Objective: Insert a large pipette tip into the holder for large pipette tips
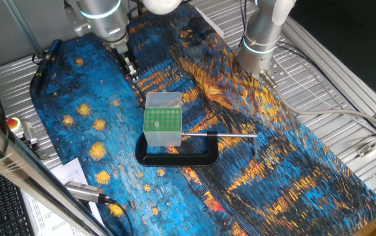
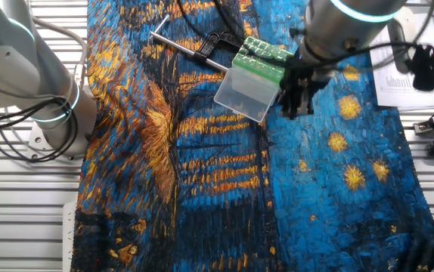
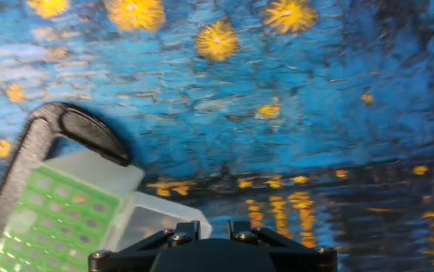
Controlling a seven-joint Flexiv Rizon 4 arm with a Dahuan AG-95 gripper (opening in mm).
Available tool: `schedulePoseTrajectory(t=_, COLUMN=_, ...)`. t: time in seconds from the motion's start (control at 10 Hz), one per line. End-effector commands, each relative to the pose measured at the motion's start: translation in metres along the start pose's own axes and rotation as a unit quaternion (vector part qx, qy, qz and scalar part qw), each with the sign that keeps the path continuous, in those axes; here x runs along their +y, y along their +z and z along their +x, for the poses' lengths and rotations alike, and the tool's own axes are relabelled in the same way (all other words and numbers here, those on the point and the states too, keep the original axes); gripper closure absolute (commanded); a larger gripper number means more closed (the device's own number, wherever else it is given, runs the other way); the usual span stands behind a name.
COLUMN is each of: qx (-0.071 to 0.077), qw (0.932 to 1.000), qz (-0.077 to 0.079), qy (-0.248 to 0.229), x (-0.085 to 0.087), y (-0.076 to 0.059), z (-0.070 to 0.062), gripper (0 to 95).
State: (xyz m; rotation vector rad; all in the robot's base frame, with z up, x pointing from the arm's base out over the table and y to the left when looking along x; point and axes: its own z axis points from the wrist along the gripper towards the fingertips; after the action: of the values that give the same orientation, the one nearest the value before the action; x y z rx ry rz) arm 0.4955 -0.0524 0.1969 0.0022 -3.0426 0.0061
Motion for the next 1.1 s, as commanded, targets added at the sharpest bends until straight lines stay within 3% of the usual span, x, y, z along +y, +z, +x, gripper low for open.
schedulePoseTrajectory(t=0.1, qx=-0.003, qw=1.0000, qz=-0.007, qy=-0.002, x=0.0015, y=-0.0050, z=-0.0106, gripper=76.0)
schedulePoseTrajectory(t=0.3, qx=-0.011, qw=0.9999, qz=-0.013, qy=-0.001, x=0.0028, y=-0.0040, z=-0.0170, gripper=76.0)
schedulePoseTrajectory(t=1.1, qx=-0.021, qw=0.9997, qz=-0.010, qy=-0.008, x=0.0028, y=-0.0039, z=-0.0174, gripper=76.0)
